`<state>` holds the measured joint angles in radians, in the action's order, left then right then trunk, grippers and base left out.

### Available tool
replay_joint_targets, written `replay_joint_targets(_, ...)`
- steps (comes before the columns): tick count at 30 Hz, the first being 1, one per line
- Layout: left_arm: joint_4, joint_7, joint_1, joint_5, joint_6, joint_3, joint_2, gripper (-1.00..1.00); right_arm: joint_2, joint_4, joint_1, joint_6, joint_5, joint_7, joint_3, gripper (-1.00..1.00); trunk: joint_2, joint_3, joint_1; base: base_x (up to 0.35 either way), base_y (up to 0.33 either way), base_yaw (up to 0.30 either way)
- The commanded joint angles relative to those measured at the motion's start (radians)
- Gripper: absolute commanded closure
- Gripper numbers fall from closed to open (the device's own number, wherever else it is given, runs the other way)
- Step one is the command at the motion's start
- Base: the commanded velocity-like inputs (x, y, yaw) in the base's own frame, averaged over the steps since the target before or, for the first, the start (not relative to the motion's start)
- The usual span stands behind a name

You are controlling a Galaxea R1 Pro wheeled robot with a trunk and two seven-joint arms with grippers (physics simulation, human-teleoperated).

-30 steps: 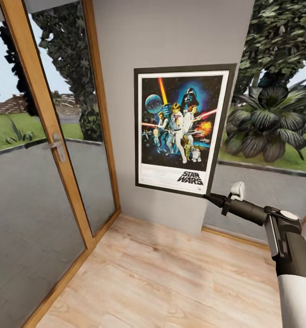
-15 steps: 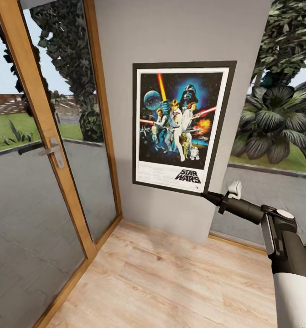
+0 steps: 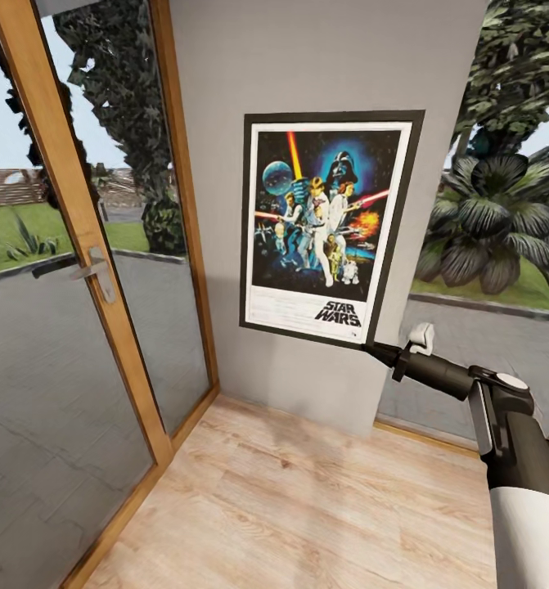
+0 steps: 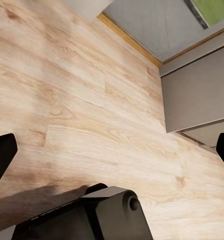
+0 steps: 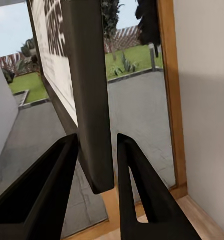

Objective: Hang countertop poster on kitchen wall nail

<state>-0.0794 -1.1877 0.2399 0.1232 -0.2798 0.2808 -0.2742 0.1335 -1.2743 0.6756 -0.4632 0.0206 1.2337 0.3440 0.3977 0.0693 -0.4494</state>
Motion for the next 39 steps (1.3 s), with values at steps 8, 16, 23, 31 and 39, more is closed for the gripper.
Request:
replay_joint_targets(8, 0.001, -0.003, 0.001, 0.007, -0.003, -0.005, -0.001, -1.00, 0.000, 0.000, 0.030, -0.019, 0.002, 0.003, 0.001, 1.00, 0.002, 0.002, -0.001, 0.000, 0.000, 0.000)
replay_joint_targets(16, 0.001, -0.003, 0.001, 0.007, -0.003, -0.005, -0.009, -1.00, 0.000, -0.015, 0.054, -0.071, 0.002, 0.003, 0.001, 1.00, 0.002, 0.002, -0.001, 0.000, 0.000, 0.000)
replay_joint_targets(23, 0.001, -0.003, 0.001, 0.007, -0.003, -0.005, -0.009, -1.00, 0.000, -0.019, 0.056, -0.077, 0.003, 0.003, 0.002, 1.00, 0.002, 0.002, -0.001, 0.000, 0.000, 0.000)
replay_joint_targets(31, 0.001, -0.003, 0.001, 0.007, -0.003, -0.005, -0.010, -1.00, 0.000, -0.019, 0.056, -0.079, 0.002, 0.003, 0.001, 1.00, 0.002, 0.002, -0.001, 0.000, 0.000, 0.000)
replay_joint_targets(39, 0.001, -0.003, 0.001, 0.007, -0.003, -0.005, -0.011, -1.00, 0.000, -0.019, 0.056, -0.079, 0.003, 0.003, 0.003, 1.00, 0.002, 0.002, -0.001, 0.085, 0.000, 0.000)
